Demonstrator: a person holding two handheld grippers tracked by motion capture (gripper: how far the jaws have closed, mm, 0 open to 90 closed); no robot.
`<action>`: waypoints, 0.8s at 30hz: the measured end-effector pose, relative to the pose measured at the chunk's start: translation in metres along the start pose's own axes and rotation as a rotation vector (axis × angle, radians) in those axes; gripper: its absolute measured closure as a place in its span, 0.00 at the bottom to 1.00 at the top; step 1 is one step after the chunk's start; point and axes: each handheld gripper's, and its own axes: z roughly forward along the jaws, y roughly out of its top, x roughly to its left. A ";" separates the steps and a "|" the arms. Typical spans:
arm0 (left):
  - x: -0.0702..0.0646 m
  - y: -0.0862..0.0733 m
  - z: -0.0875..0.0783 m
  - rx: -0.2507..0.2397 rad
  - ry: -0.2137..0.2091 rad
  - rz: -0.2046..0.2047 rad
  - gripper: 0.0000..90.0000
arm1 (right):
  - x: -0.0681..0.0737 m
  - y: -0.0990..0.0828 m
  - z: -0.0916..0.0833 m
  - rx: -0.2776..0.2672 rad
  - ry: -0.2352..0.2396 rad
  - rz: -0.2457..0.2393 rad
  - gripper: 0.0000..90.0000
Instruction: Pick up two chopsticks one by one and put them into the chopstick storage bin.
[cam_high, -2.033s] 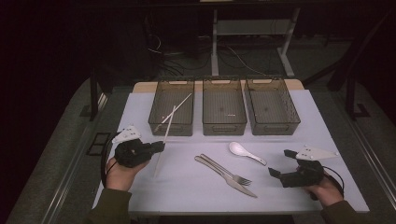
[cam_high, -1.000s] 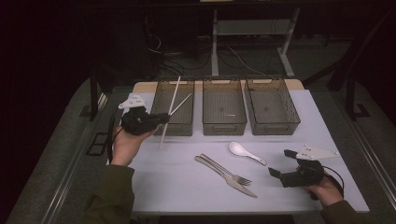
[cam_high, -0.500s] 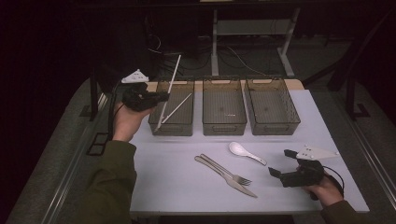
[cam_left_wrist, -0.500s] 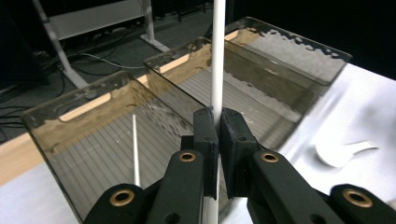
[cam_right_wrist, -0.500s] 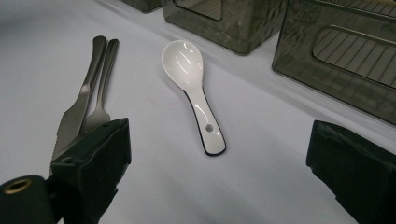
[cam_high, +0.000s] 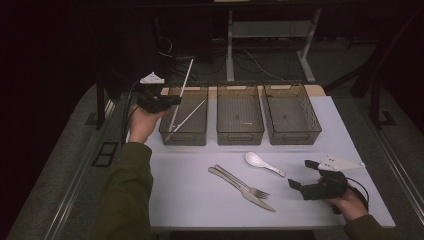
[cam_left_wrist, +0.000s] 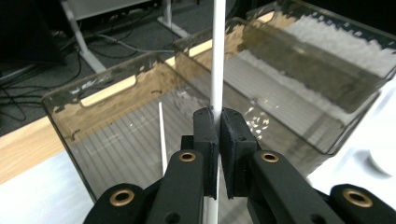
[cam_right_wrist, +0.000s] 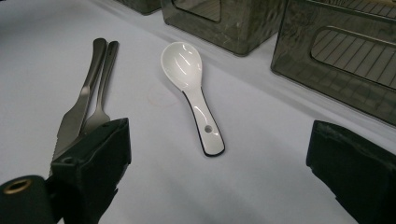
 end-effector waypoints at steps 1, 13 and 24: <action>0.001 -0.001 0.002 0.012 0.005 0.007 0.94 | 0.000 0.000 0.000 0.001 0.000 0.000 0.07; 0.005 -0.018 0.024 0.105 0.025 0.007 0.94 | 0.000 0.000 0.000 0.002 0.001 -0.001 0.07; 0.012 -0.035 0.037 0.143 0.029 -0.020 0.94 | 0.000 0.000 0.000 0.004 0.001 -0.001 0.07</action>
